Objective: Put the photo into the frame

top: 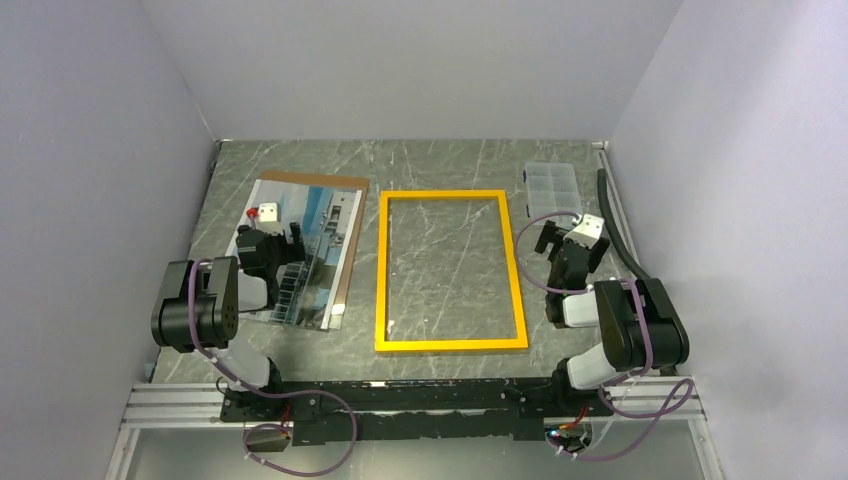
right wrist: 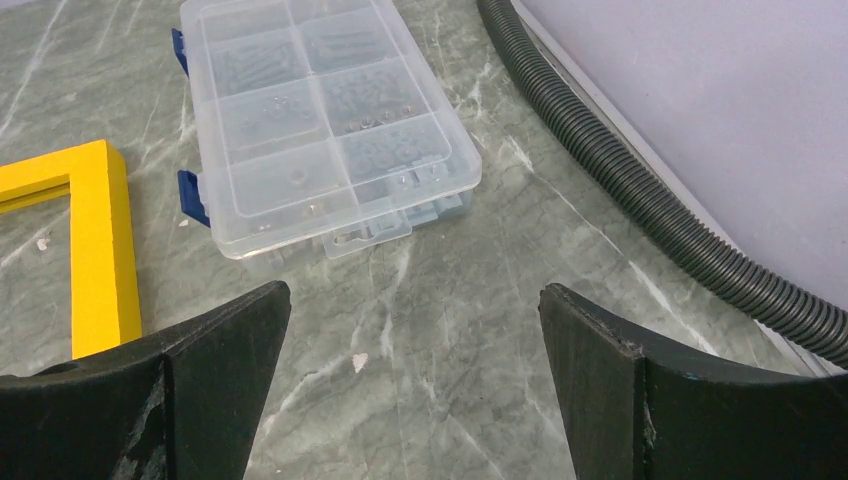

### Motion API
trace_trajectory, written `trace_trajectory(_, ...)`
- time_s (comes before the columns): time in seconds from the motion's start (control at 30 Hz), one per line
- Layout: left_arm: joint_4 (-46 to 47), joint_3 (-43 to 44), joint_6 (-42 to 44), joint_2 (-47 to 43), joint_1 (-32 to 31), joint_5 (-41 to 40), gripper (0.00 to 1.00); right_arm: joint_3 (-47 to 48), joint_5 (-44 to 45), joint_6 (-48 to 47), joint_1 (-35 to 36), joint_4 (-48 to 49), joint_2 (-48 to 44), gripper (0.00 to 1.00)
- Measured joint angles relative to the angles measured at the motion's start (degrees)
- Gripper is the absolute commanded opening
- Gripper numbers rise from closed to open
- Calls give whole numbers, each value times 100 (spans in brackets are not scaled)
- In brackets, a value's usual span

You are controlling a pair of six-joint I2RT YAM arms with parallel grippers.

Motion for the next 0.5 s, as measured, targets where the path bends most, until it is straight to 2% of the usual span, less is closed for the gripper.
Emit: trace_trajectory(0.5, 0, 0, -39, 0, -2, -17, 95, 0, 0, 0, 0, 0, 0, 100)
